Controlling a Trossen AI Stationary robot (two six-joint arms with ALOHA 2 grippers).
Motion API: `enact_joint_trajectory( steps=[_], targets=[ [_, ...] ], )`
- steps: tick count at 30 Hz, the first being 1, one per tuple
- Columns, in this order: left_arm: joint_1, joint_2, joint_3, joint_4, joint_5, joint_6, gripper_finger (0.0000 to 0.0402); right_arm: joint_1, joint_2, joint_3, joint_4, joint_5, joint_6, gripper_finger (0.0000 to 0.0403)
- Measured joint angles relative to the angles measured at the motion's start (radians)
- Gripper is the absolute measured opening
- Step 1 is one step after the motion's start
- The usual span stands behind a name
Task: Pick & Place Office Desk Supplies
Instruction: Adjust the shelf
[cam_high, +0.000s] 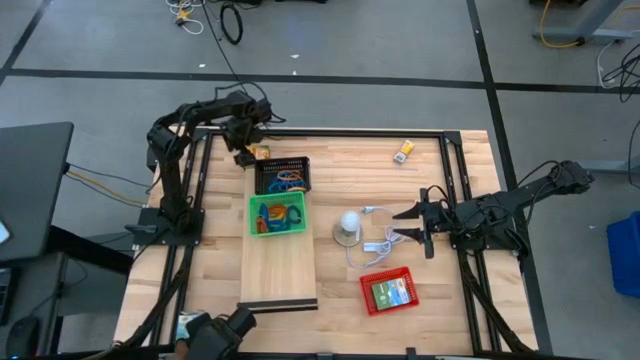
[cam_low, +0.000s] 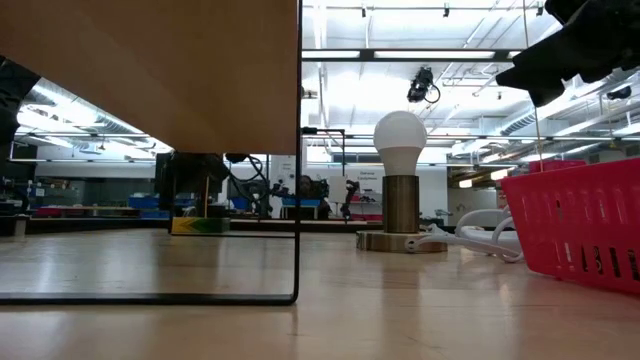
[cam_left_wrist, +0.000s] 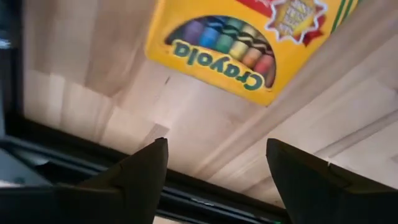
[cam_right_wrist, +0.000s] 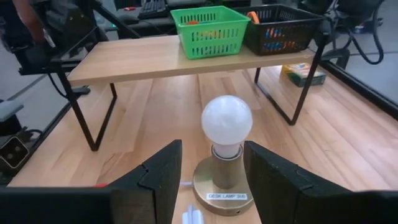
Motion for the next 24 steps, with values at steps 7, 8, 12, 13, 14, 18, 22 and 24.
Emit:
enact_joint_trajectory(
  steps=[7,8,12,13,14,18,22,24],
  targets=[
    [0.007,-0.05,0.098,-0.019,-0.01,-0.066,0.0266,0.0,0.0,0.0,0.004,0.006,-0.031,0.0181],
    [0.007,-0.07,0.124,-0.017,-0.011,-0.069,0.0265,0.0,0.0,0.0,0.004,0.005,-0.036,0.0181],
    [0.013,-0.179,0.242,0.021,0.054,-0.054,0.026,0.0,0.0,0.0,0.004,0.004,-0.053,0.0181],
    [0.013,-0.217,0.268,0.044,0.102,-0.043,0.0259,0.0,0.0,0.0,0.004,0.004,-0.06,0.0181],
    [0.013,-0.263,0.29,0.073,0.169,-0.032,0.0259,0.0,0.0,0.0,0.004,0.004,-0.064,0.0181],
    [0.013,-0.484,0.295,0.246,0.505,-0.024,0.0259,0.0,0.0,0.0,0.004,0.004,-0.081,0.0181],
    [-0.001,-0.74,0.199,0.442,0.797,-0.092,0.0258,0.0,0.0,0.0,0.004,0.003,-0.086,0.0181],
    [-0.039,-0.864,0.126,0.514,0.852,-0.146,0.0258,0.0,0.0,0.0,0.004,0.002,-0.089,0.0181]
  ],
)
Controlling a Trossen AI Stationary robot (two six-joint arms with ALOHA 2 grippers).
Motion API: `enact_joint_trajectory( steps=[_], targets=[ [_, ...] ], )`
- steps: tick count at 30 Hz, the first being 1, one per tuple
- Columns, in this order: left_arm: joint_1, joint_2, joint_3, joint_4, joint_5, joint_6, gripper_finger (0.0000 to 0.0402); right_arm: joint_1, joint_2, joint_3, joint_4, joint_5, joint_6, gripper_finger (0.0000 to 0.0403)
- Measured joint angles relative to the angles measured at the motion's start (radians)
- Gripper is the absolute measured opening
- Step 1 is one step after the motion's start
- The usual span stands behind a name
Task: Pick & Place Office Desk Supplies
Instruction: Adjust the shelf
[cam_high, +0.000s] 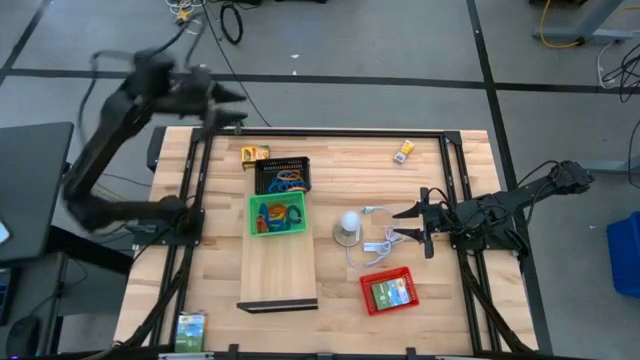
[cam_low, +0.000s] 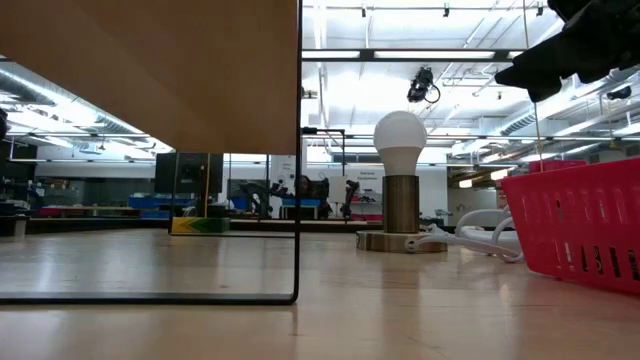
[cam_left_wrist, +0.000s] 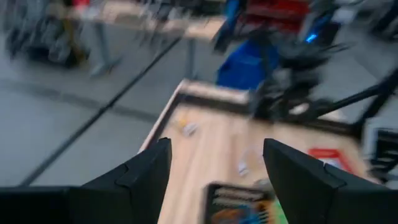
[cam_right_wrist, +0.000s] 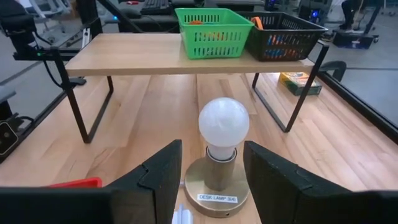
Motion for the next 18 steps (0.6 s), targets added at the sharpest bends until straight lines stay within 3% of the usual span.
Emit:
enact_joint_trajectory(
  steps=[8,14,18],
  targets=[
    [-0.266,-0.366,-0.254,0.027,-0.011,-0.159,0.0258,0.0,0.0,0.0,0.078,0.004,-0.026,0.0181],
    [-0.42,-0.516,-0.447,-0.051,-0.04,-0.243,0.0258,0.0,0.063,0.0,0.177,0.054,-0.026,0.0181],
    [-0.499,-0.567,-0.634,0.021,-0.09,-0.267,0.0258,-0.022,0.182,0.0,0.272,0.085,-0.044,0.0181]
  ],
)
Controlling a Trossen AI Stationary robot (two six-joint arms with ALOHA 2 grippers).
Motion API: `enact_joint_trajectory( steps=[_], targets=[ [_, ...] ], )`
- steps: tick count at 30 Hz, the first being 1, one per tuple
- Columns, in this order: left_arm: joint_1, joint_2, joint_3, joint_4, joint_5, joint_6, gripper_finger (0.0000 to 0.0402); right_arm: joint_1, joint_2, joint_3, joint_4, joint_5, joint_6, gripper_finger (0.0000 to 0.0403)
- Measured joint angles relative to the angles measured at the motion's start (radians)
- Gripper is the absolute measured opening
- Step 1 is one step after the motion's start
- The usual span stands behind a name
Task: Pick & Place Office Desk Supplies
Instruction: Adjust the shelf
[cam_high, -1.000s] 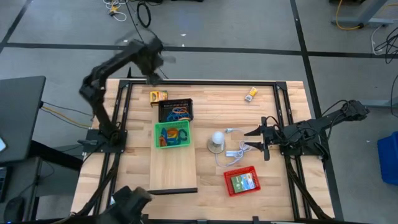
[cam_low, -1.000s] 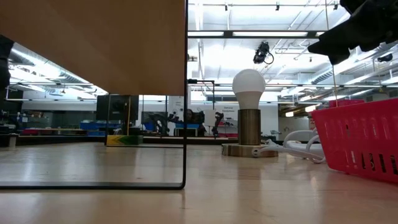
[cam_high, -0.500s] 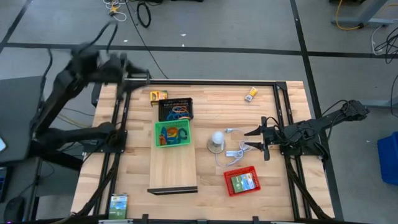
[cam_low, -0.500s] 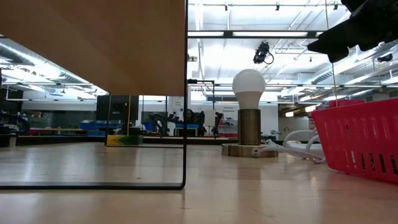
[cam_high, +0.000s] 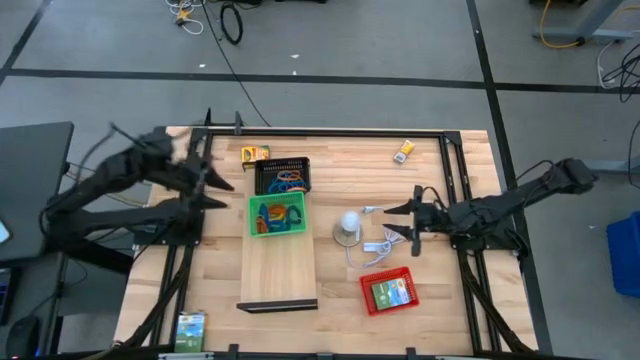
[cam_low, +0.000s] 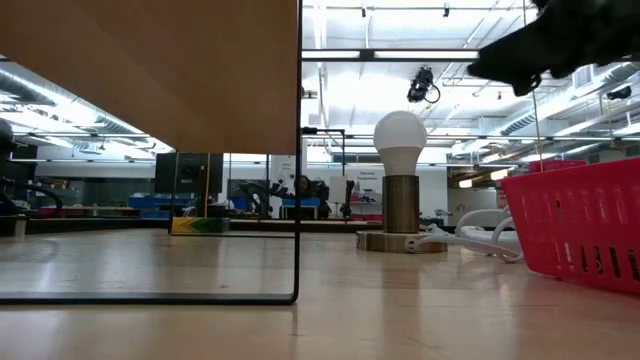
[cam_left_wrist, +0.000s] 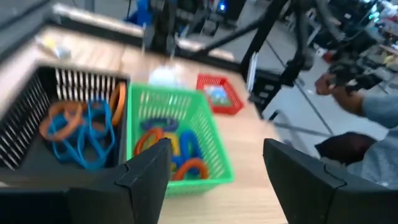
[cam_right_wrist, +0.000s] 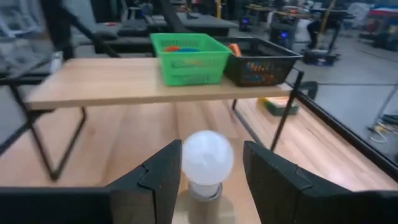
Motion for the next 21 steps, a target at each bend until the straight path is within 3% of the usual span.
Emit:
enact_joint_trajectory(
  steps=[3,6,16,21],
  targets=[
    [-0.054,-0.003,-0.13,0.11,-0.045,-0.01,0.0258,-0.046,0.095,0.009,0.062,0.001,0.012,0.0181],
    [-0.103,0.004,-0.223,0.221,-0.084,0.007,0.0258,-0.088,0.16,0.045,0.008,-0.032,0.066,0.0181],
    [-0.229,0.01,-0.291,0.46,-0.258,0.073,0.0258,-0.192,0.246,0.393,-0.702,0.029,0.171,0.0181],
    [-0.272,0.015,-0.291,0.529,-0.328,0.132,0.0258,-0.331,0.293,0.441,-0.944,-0.032,0.144,0.0181]
  ],
)
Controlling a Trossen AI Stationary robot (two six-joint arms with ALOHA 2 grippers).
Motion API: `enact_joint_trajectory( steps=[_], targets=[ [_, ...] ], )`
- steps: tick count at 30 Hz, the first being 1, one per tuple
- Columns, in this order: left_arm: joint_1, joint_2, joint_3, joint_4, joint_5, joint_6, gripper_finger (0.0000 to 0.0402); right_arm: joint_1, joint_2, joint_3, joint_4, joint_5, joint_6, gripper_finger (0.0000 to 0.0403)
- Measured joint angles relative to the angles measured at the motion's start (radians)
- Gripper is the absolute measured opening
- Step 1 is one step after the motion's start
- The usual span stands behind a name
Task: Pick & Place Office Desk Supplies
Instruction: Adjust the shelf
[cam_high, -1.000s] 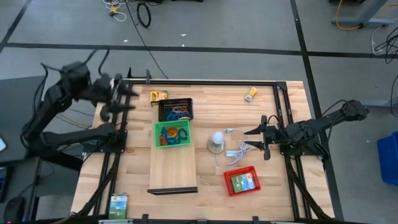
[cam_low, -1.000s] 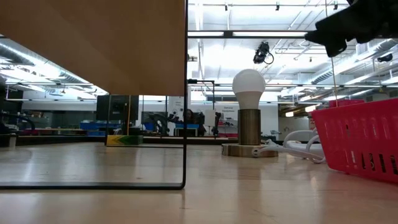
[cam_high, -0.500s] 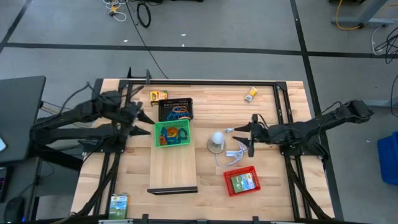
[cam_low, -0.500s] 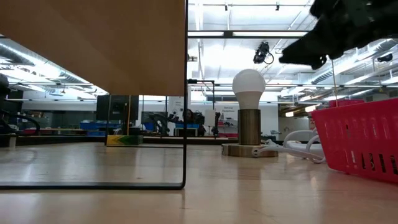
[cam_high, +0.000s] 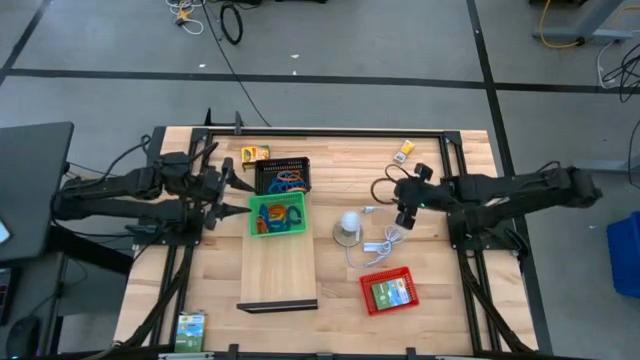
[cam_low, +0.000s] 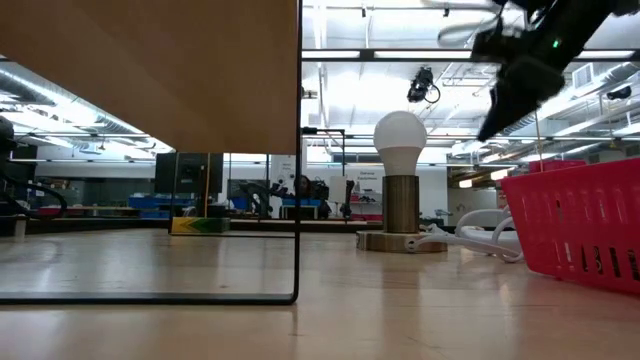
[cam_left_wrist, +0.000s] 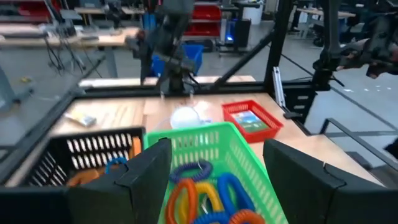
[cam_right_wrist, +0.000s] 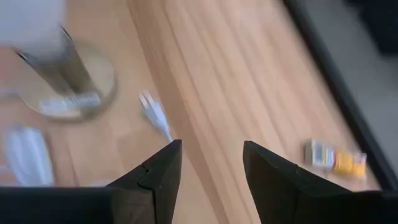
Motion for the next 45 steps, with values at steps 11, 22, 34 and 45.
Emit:
enact_joint_trajectory(
  steps=[11,22,34,45],
  targets=[
    [-0.037,0.065,0.0,0.075,-0.023,0.064,0.0258,-0.412,0.194,0.0,0.072,-0.152,-0.195,0.0181],
    [-0.034,0.082,0.0,0.016,-0.437,0.024,0.0258,-0.456,0.243,0.0,0.24,-0.283,-0.263,0.0181],
    [0.092,0.133,0.0,-0.046,-1.016,-0.138,0.0247,-0.418,0.242,0.0,0.249,-0.282,-0.253,0.0181],
    [0.295,0.336,0.0,-0.268,-0.946,-0.355,0.0192,-0.409,0.242,0.0,0.203,-0.287,-0.221,0.0181]
  ],
)
